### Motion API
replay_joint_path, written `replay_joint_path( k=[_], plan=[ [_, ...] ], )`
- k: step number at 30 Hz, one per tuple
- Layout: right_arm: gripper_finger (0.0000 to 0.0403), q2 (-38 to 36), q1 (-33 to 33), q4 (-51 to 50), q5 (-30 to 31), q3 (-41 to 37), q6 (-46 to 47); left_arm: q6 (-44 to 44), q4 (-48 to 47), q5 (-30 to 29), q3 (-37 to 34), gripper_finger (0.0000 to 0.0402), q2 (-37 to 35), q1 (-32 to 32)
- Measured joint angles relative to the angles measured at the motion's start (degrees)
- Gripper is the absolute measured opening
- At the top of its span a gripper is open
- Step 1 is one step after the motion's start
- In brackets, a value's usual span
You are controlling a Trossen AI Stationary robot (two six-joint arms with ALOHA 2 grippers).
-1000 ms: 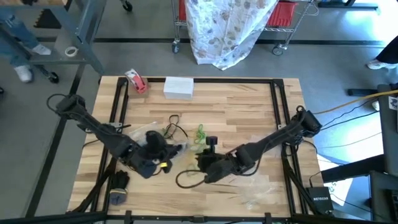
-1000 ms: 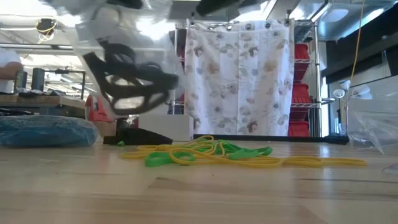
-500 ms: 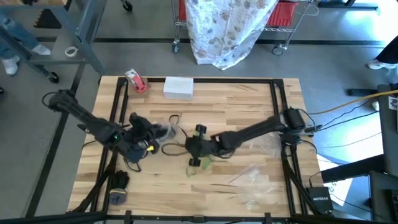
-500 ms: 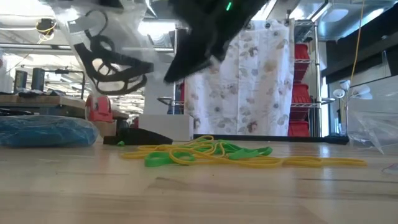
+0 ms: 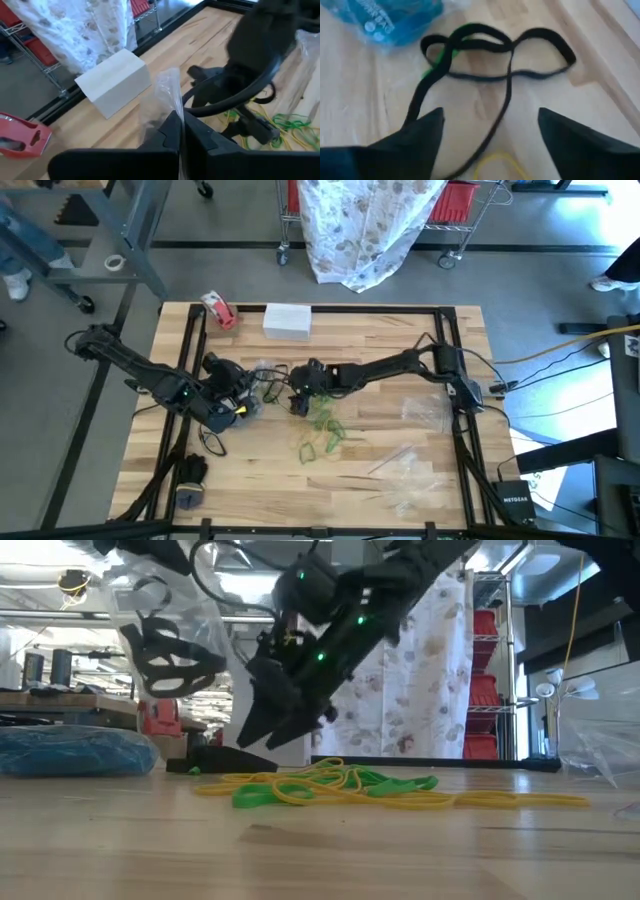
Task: Sort rubber bands
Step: Put the black rubber band into the transparent zip bag
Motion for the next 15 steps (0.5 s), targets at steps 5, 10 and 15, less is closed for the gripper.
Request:
replay_joint_path(
  k=[5, 10, 15],
  plan=[
    [0.0372, 2.5, -2.0, 3.5, -6.7, 0.0, 0.0, 0.9, 0.1, 0.1, 0.0, 0.0001, 0.0, 0.0],
    [0.0378, 3.2, -2.6, 3.4, -11.6, 0.0, 0.0, 1.7, 0.2, 0.2, 0.0, 0.0001, 0.0, 0.0],
    [0.0372, 3.1, -1.1, 6.5, -18.2, 0.0, -0.8, 2.6, 0.2, 0.1, 0.0, 0.0001, 0.0, 0.0]
  ],
)
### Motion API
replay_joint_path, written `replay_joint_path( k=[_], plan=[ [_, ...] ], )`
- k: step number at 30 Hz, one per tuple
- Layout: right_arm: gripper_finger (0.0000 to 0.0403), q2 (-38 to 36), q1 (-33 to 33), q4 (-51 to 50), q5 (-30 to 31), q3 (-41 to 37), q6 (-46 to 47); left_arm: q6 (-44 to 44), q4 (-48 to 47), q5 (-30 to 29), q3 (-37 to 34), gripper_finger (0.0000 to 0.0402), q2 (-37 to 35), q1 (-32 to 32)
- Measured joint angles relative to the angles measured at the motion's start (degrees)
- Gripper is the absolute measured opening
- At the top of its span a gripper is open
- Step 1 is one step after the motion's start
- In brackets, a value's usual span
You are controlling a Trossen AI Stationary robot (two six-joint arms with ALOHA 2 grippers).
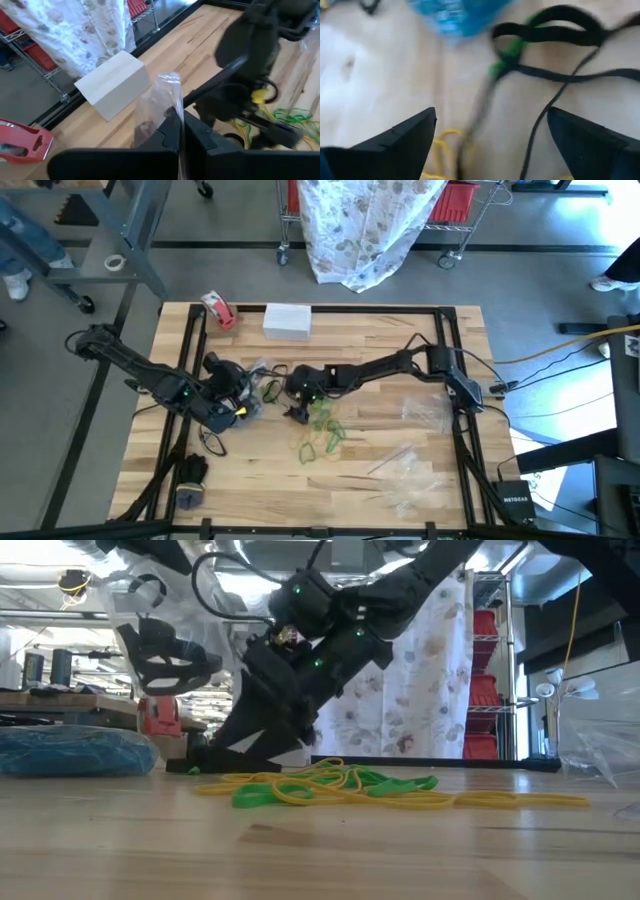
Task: Sort rubber bands
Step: Put the black rubber band into the transparent zip bag
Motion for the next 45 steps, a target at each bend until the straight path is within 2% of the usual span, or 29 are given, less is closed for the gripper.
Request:
replay_joint_path(
  k=[5, 9, 11, 25, 27, 34, 39, 45],
  plan=[
    [0.0372, 0.0, 1.5, 2.0, 4.0, 0.0, -1.3, 0.0, 0.1, 0.0, 0.0, 0.0001, 0.0, 0.0],
    [0.0371, 0.2, 2.7, 2.1, 12.4, 0.0, -3.2, 0.0, 0.4, 0.0, 0.0, 0.0001, 0.0, 0.0],
    [0.0371, 0.2, 2.9, 1.5, 14.6, 0.0, -3.8, 0.0, 0.6, 0.0, 0.0, 0.0001, 0.0, 0.0],
    [0.0371, 2.3, 3.2, -0.1, 15.4, 0.0, -3.0, -0.2, 0.7, 0.0, -0.1, 0.0001, 0.0, 0.0],
    [0.0371, 2.3, 3.5, 0.4, 14.1, 0.0, -3.0, -0.1, 0.8, 0.0, -0.1, 0.0001, 0.0, 0.0],
    [0.0369, 2.7, 4.9, 2.8, 17.0, 0.5, -3.7, -0.2, 1.0, 0.0, -0.1, 0.0001, 0.0, 0.0],
    [0.0323, 3.2, 4.6, 2.3, 16.5, 0.5, -5.0, -0.5, 1.0, 0.0, -0.1, 0.0001, 0.3, 0.0],
    [0.0210, 3.3, 4.7, 2.5, 17.6, 0.5, -5.5, -1.4, 1.0, 0.0, -0.1, 0.0001, 0.5, 0.0]
  ],
)
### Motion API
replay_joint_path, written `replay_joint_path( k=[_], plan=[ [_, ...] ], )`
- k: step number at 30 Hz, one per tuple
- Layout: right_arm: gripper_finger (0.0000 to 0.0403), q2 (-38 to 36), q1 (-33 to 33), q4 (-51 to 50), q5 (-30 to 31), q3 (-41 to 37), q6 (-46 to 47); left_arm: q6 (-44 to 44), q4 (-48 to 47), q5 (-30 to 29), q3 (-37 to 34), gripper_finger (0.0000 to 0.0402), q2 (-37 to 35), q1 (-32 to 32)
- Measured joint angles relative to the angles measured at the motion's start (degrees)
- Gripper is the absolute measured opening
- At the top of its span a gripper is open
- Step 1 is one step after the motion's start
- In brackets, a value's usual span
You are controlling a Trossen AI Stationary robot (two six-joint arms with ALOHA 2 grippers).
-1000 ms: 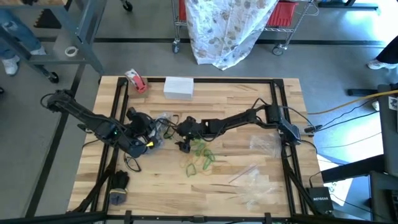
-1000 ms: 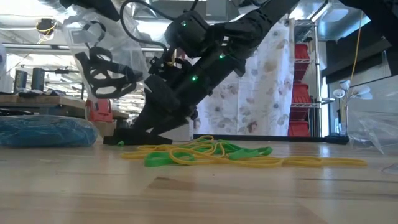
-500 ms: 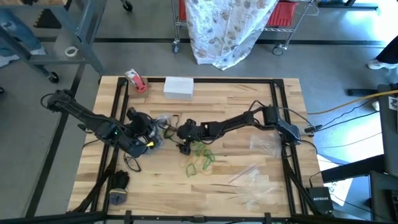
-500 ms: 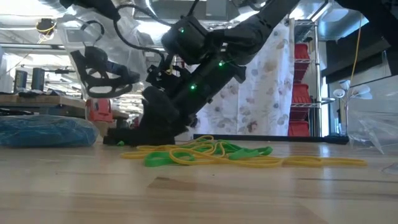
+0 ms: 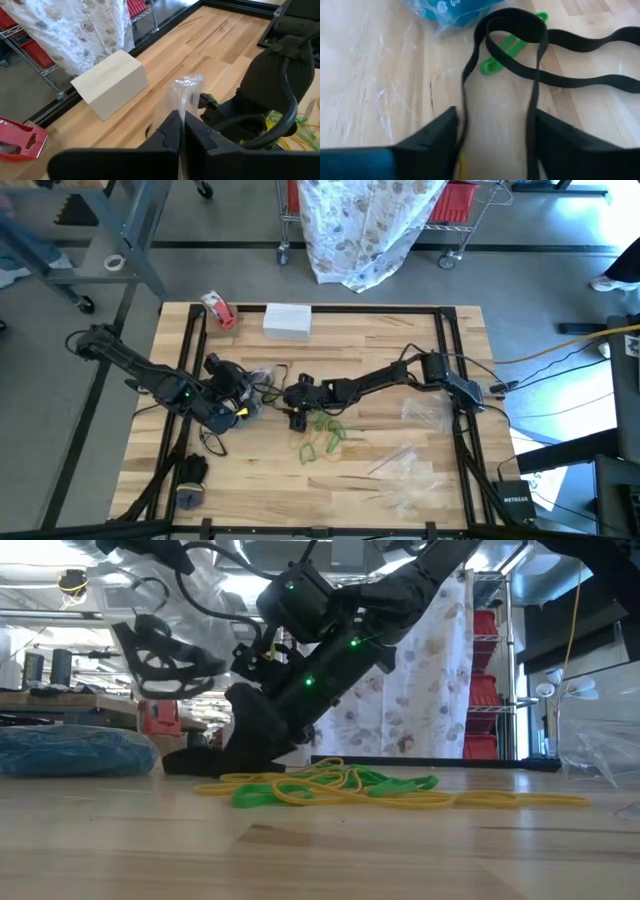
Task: Sort rubber bands
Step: Put the black rubber band into the transparent zip bag
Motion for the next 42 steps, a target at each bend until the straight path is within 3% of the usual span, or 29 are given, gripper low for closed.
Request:
replay_joint_path(
  k=[7, 9, 16, 25, 33, 42],
  plan=[
    [0.0041, 0.0, 0.3, -0.1, -1.7, 0.0, -1.5, -0.7, 0.1, 1.4, 0.0, 0.0001, 0.0, -0.1],
    [0.0011, 0.0, 0.7, -0.1, -2.8, 0.0, -2.4, -0.7, 0.2, 1.8, 0.0, 0.0001, 0.0, -0.4],
    [0.0004, -4.7, 3.8, -6.7, -3.1, -0.1, -3.8, -3.3, 0.4, 2.4, 0.0, 0.0001, 0.0, -3.0],
    [0.0003, -16.6, 12.0, -16.0, 4.2, -0.1, -6.7, -7.0, 2.2, 2.4, 0.0, 0.0001, 3.3, -5.7],
    [0.0003, -21.8, 20.2, -14.0, 10.7, 0.0, -8.9, -6.6, 13.7, 5.2, 0.0, 0.0001, 8.8, -7.2],
    [0.0003, -21.8, 24.6, 0.4, 11.9, 0.0, -19.5, 1.3, 33.4, 12.8, 0.1, 0.0001, 14.2, -7.5]
  ],
)
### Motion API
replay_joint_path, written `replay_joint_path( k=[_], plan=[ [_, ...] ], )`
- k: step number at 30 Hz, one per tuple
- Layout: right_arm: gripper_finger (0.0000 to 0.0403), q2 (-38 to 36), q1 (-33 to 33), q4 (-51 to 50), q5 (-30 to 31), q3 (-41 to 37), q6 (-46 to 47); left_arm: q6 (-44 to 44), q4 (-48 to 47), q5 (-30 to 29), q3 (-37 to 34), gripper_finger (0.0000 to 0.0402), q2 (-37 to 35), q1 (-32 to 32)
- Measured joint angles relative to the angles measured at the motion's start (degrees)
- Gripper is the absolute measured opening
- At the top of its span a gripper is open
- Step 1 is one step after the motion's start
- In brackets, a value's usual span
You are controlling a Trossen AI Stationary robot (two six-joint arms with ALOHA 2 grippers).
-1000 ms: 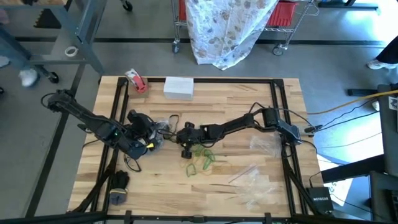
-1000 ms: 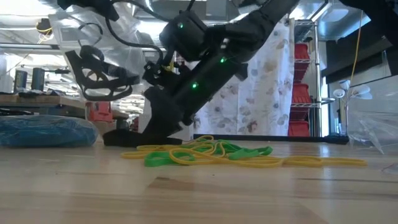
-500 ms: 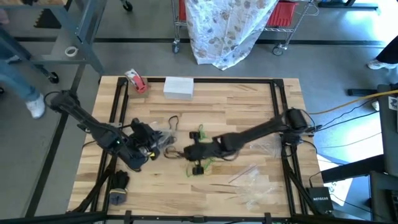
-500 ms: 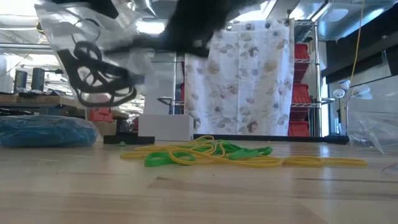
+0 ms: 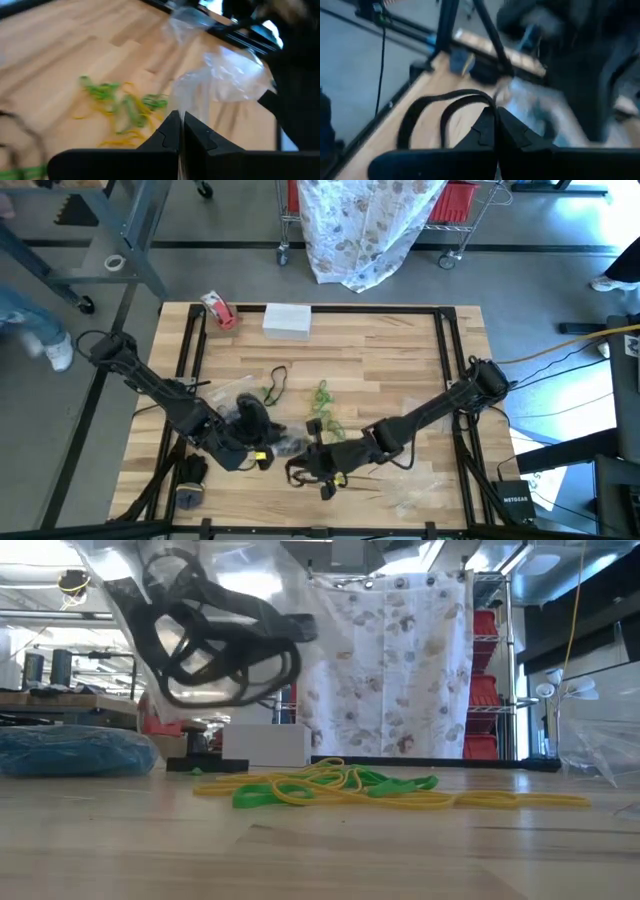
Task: Sort rubber bands
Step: Put the black rubber band into the transparent zip bag
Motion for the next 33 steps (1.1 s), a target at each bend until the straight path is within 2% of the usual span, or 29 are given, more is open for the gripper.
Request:
replay_joint_path(
  k=[4, 8, 10, 15, 21, 24, 27, 30, 33],
  plan=[
    [0.0003, 0.0, -0.1, 5.5, -3.2, 0.0, -6.7, 2.0, 7.6, 3.0, 0.0, 0.0001, 2.7, 0.1],
    [0.0003, 0.0, -0.7, 4.3, -9.1, 0.0, -16.3, 3.5, 12.9, 5.2, 0.0, 0.0001, 3.8, 0.1],
    [0.0003, 0.0, -0.7, 3.1, -10.0, 0.0, -19.1, 3.5, 14.7, 6.0, 0.0, 0.0001, 3.8, 0.1],
    [0.0003, 0.0, -0.7, 2.4, -9.1, 0.0, -26.7, 3.6, 18.3, 8.3, 0.0, 0.0001, 3.8, 0.4],
    [0.0003, 0.0, -0.8, 0.4, -2.1, 0.0, -29.7, 3.2, 18.5, 9.3, 0.0, 0.0001, 3.8, 0.7],
    [0.0003, 0.0, -1.0, -2.0, -1.7, 0.0, -26.4, 3.5, 18.3, 9.2, -0.1, 0.0001, 3.8, 0.7],
    [0.0003, 0.0, -1.0, -3.9, 1.0, 0.0, -15.4, 4.7, 17.9, 8.4, -0.1, 0.0001, 3.8, 0.7],
    [0.0003, -0.1, -0.1, -7.1, 6.6, 0.0, -3.0, 4.5, 15.9, 5.4, -0.1, 0.0001, 3.8, 0.7],
    [0.0003, -0.7, 1.3, -10.8, 13.7, 0.0, 2.1, 3.5, 13.7, 3.9, 0.0, 0.0001, 3.8, 1.1]
  ],
)
